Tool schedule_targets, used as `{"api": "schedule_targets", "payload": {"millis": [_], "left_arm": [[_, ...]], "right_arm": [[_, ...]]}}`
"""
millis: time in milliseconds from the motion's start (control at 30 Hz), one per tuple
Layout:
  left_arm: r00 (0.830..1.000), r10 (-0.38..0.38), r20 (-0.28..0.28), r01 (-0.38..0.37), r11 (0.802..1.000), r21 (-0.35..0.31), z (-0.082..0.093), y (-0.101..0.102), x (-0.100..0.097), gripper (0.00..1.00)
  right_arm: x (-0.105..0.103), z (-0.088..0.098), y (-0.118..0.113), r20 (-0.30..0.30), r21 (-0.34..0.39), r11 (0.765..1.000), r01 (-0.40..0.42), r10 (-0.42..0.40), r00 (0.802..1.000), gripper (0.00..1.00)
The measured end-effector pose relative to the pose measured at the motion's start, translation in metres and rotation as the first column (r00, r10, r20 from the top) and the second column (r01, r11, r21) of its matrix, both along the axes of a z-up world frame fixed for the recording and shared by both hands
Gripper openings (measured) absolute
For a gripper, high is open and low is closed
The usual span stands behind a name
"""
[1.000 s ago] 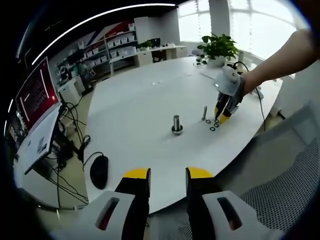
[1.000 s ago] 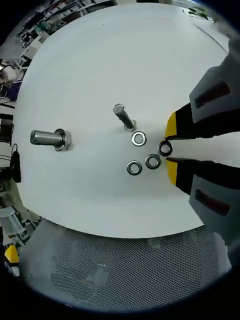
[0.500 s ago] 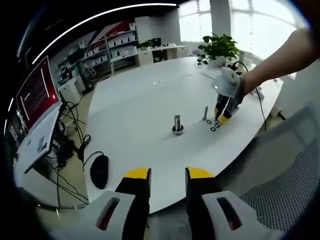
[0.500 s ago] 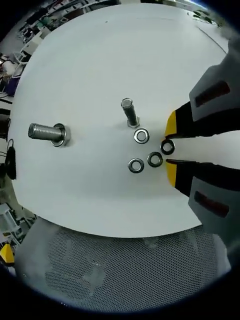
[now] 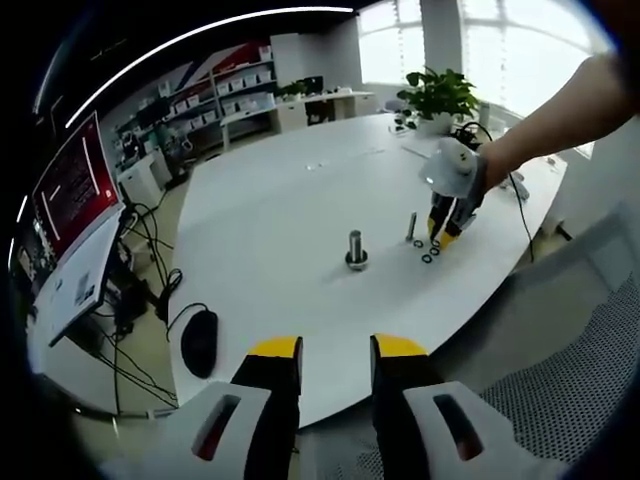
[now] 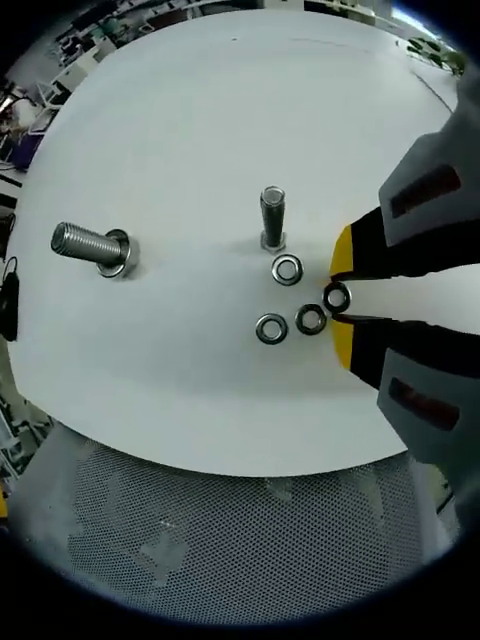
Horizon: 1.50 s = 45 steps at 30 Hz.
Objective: Place the washer onto the threaded stud by aligning its center hole with the stud, sliding it down to the base, and recovering from edge contact or off-axis alignment until the washer reaches the visible bottom stop.
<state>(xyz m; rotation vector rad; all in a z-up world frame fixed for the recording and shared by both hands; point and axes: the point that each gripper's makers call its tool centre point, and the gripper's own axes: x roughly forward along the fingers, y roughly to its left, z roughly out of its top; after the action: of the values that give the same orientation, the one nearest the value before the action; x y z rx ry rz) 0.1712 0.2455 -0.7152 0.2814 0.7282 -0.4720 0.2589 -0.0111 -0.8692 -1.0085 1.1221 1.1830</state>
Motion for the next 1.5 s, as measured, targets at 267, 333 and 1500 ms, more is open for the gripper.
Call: {"api": "schedule_targets", "payload": {"millis": [267,333,1500], "left_arm": [[1.000,0.003,0.001,-0.003,1.000,0.002,0.000,0.001,0.000,0.25],[1.000,0.005,0.002,-0.005,1.000,0.001,0.000,0.001,0.000,0.25],[1.000,0.005,-0.005,-0.005,1.000,0.009,-0.001,0.002,0.001,0.25]], "right_arm": [[0.001,0.000,0.000,-0.008,0.003,1.000,0.011,-0.011,1.000,0.15],[0.002,-0.002,0.000,-0.006,0.003,1.000,0.025,-0.025,1.000,0.15],[0.024,0.048,0.002,0.017,0.189,0.951,0.243,-0.251,0.968,0.14]]}}
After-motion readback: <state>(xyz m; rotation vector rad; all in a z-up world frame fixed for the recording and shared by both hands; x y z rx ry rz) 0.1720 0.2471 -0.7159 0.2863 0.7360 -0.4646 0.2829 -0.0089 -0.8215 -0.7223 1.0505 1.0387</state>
